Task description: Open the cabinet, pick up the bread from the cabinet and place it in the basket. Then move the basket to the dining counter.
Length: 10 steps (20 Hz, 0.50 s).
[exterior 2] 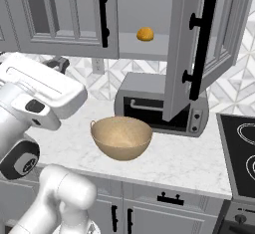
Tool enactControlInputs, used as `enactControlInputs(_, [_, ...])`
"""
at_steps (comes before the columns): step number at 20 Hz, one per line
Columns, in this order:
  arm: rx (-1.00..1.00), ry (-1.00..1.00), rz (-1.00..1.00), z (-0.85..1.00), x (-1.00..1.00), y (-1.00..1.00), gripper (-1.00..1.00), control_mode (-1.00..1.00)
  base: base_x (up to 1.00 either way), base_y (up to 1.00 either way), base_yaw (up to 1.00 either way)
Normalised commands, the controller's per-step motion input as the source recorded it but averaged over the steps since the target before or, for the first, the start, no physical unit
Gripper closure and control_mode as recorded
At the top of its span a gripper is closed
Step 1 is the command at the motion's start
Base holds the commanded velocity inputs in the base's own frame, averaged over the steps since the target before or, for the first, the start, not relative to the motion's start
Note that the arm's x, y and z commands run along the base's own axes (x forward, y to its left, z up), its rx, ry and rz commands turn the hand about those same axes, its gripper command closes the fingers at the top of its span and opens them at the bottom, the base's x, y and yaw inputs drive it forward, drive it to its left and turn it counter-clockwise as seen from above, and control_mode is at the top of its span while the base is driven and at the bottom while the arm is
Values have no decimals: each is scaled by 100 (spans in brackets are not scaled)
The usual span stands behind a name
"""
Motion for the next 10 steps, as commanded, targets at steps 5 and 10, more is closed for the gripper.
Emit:
enactControlInputs(5, [1,2,-26,-5,98,-28,100,-100,0,0,0])
enactControlInputs(10, [8,1,-16,-11,83,-76,100,-100,0,0,0])
